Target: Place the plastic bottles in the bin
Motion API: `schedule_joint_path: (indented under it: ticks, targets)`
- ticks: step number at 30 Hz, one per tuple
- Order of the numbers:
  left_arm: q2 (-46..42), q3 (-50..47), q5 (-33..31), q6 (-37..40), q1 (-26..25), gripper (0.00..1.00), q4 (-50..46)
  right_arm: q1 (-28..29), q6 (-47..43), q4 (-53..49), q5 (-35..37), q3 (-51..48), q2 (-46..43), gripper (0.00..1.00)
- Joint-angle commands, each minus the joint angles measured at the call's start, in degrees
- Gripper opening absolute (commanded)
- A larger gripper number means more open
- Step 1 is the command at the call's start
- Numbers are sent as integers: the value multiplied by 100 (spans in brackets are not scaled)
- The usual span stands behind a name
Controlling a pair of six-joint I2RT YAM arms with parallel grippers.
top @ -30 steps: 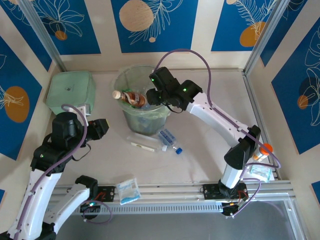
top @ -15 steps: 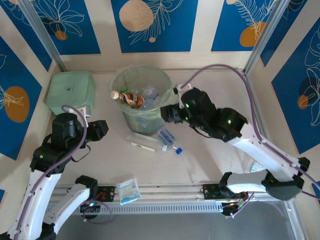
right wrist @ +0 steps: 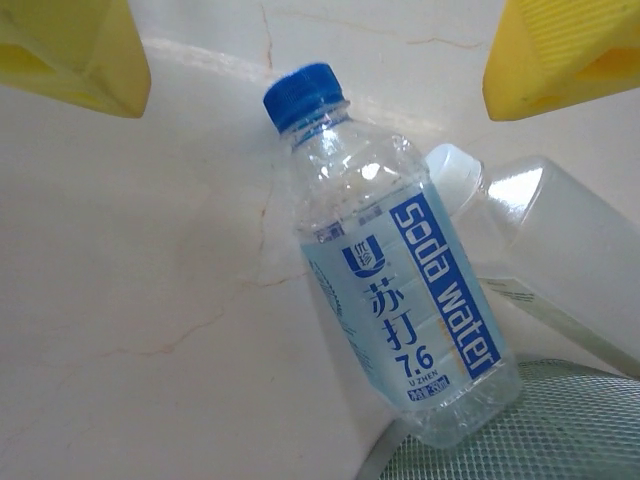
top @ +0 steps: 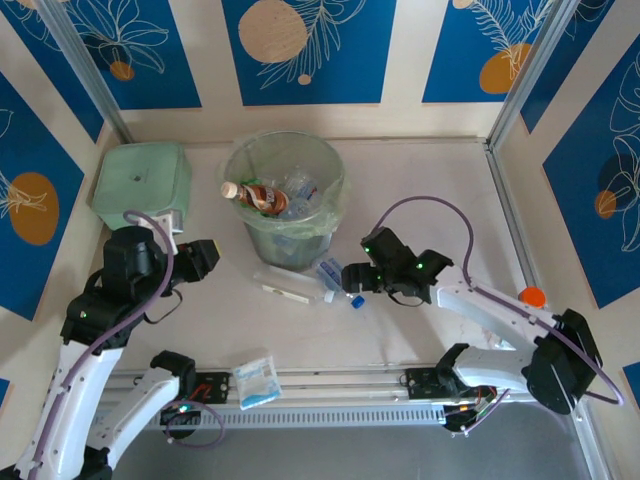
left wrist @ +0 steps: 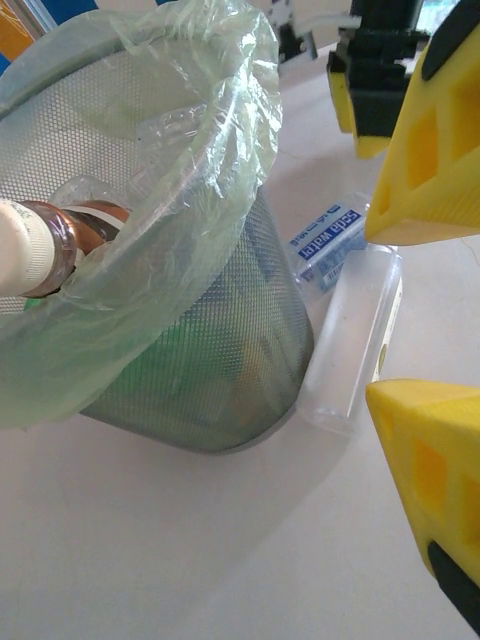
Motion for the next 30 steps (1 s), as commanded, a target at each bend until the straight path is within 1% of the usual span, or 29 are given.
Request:
schedule_joint_path:
  ticks: [1,4,7,8,10,11,18,23,26,30]
  targets:
    - [14,-107,175,-110,29,40,175,-109,43,696,-441,-51,285,88]
    - [32,-143,186,-120,29,40,189,-103,-45,860,-536,-28,668,88]
    - [45,-119,212,-126,28,40,184,-13,-83,969,-481,23,1021,87]
    - [47,-105,227,-135,28,40,184,5,-75,987,-455,43,1148,86]
    - [46,-58,262,-142,26,40,185,40,-74,1035,-419,84,1389,80]
    - [50,-42,273,-155,28,40,178,65,-66,1036,-385,117,1493,79]
    - [98,32,243,-49,24,40,44,255,-11,1074,-247,262,2010,79]
    - [129,48,342,-94,29,40,113,248,64,1080,-200,274,2270,78]
    - [151,118,362,-86,29,41,101,248,138,1067,-91,209,2223,71]
    - [190,187,322,8,29,41,29,234,181,1045,21,49,1900,61]
